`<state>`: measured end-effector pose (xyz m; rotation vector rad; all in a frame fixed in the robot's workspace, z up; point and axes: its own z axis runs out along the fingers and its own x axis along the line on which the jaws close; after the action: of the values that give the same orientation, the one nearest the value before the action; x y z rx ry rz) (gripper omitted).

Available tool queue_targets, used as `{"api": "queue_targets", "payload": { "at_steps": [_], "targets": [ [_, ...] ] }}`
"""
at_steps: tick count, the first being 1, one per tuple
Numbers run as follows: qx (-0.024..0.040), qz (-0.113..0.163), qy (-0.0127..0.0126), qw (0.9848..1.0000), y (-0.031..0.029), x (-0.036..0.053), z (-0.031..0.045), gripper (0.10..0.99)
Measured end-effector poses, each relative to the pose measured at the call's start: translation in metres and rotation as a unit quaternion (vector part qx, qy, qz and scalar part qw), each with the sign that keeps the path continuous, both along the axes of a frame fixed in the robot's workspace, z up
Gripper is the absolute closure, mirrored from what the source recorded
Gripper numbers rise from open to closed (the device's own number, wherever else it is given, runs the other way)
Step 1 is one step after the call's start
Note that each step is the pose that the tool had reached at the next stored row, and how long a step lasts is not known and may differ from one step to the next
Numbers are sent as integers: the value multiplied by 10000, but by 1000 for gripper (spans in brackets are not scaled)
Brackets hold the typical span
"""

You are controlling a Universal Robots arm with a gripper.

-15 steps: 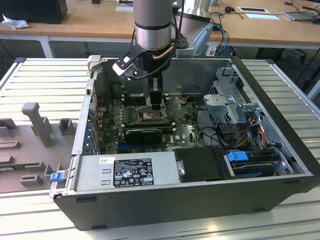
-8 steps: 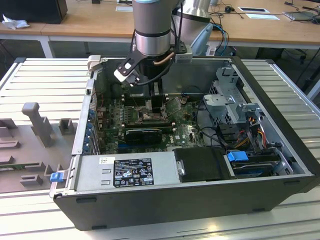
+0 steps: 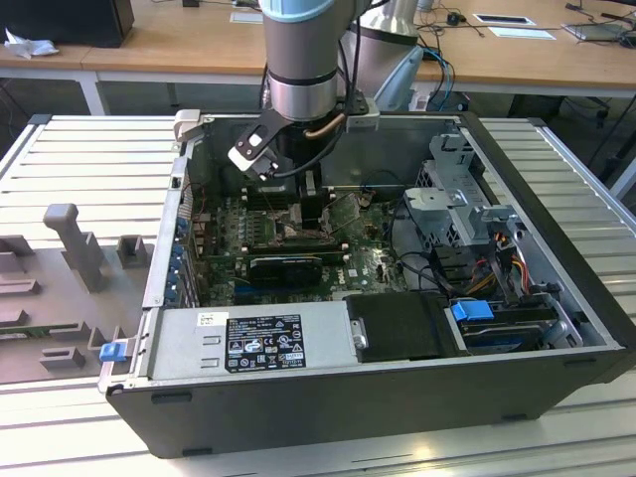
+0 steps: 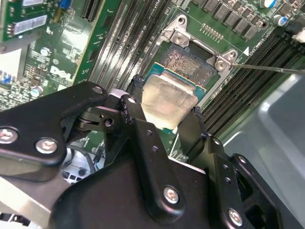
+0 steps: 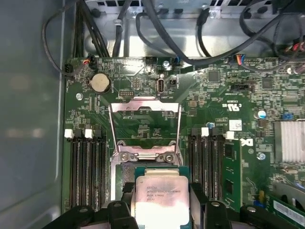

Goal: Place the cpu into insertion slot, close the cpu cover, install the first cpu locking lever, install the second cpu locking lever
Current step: 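Place the cpu into insertion slot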

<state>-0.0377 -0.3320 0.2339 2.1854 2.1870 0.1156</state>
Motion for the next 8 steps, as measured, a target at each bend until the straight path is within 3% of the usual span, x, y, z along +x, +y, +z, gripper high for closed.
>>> {"api": "queue_targets", "payload": {
  "at_steps": [8],
  "targets": [
    [0, 0, 0, 10000, 0, -1, -32, 545]
  ]
}}
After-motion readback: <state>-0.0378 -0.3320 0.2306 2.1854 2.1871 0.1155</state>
